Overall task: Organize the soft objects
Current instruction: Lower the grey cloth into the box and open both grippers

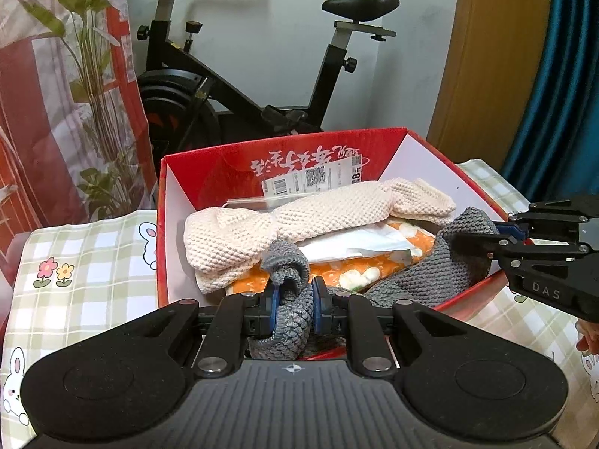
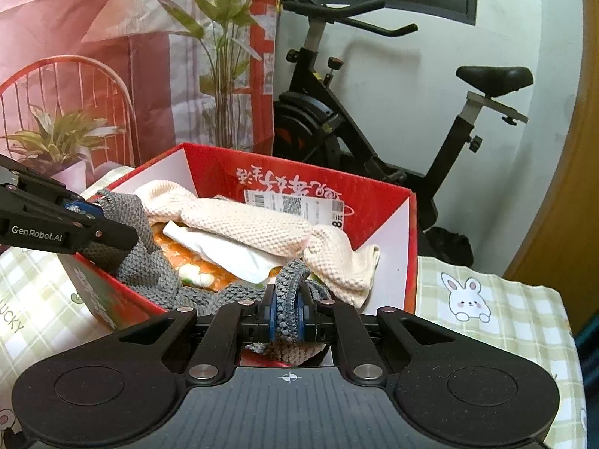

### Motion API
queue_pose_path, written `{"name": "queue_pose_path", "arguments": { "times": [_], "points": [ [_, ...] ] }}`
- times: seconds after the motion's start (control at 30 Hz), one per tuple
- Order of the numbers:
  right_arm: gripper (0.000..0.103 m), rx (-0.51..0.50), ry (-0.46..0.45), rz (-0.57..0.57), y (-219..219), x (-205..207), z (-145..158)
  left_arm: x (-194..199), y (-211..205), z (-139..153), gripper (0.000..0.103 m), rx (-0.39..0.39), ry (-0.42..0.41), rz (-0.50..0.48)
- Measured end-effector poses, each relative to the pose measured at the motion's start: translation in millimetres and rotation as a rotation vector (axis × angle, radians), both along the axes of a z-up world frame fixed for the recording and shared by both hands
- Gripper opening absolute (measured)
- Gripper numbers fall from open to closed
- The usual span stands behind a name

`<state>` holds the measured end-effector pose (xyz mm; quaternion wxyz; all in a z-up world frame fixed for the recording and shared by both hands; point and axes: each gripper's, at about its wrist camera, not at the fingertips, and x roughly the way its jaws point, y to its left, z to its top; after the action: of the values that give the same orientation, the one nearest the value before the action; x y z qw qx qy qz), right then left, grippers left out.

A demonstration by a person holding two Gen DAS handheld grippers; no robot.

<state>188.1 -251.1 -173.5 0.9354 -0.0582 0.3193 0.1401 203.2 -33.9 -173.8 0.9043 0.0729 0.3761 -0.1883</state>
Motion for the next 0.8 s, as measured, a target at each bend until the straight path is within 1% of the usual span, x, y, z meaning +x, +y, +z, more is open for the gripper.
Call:
{"name": "queue_pose_path", "arguments": {
  "times": [0.2,0.27,0.3,0.33,0.43,0.47,0.5,0.53,0.57,0.6,0.67,0.7,0.77,0.8],
  "points": [
    [0.011,-0.006,0.006,-0.012,-0.6,-0.5,-3.7,1.2,2.3,-2.2,0.02,-0.008,0.001,0.001],
    [0.014,-0.011,0.01,-0.012,-0.1,-0.7,-4.7,1.4,2.3,-2.4,0.027,-0.008,0.003,-0.001],
    [0.016,-0.015,0.01,-0.009,0.1,-0.7,-4.6,1.3,2.4,-1.9,0.037,-0.012,0.002,-0.006],
    [0.02,-0.021,0.008,-0.008,0.3,-0.7,-4.1,0.9,2.9,-0.9,0.05,-0.019,-0.001,-0.013],
    [0.026,-0.024,0.001,-0.008,0.4,-2.4,-2.1,-2.4,3.0,1.4,0.069,-0.034,-0.018,-0.022],
    [0.031,-0.025,-0.001,-0.011,0.4,-2.9,-1.7,-3.3,2.4,2.2,0.072,-0.036,-0.022,-0.023],
    [0.035,-0.025,-0.002,-0.015,0.2,-3.8,-1.4,-4.7,1.5,2.8,0.08,-0.037,-0.025,-0.024],
    [0.047,-0.024,-0.005,-0.02,-0.1,-5.2,-0.8,-6.2,0.7,3.6,0.089,-0.035,-0.03,-0.021],
    [0.058,-0.021,-0.013,-0.025,-0.6,-7.2,0.2,-8.7,0.1,4.9,0.092,-0.033,-0.04,-0.016],
    [0.062,-0.017,-0.023,-0.028,-1.6,-9.7,1.6,-11.4,-0.2,6.2,0.096,-0.032,-0.05,-0.014],
    [0.075,-0.008,-0.037,-0.025,-2.5,-14.6,3.6,-16.1,-1.1,8.3,0.099,-0.03,-0.058,-0.016],
    [0.079,-0.004,-0.043,-0.022,-3.7,-16.3,4.9,-18.1,-0.9,9.1,0.1,-0.029,-0.058,-0.016],
    [0.098,0.002,-0.062,-0.024,-4.4,-21.1,7.2,-23.2,0.0,10.4,0.1,-0.034,-0.064,-0.011],
    [0.101,0.002,-0.073,-0.024,-5.0,-23.1,8.3,-25.7,0.8,11.1,0.101,-0.042,-0.066,-0.01]
  ]
}}
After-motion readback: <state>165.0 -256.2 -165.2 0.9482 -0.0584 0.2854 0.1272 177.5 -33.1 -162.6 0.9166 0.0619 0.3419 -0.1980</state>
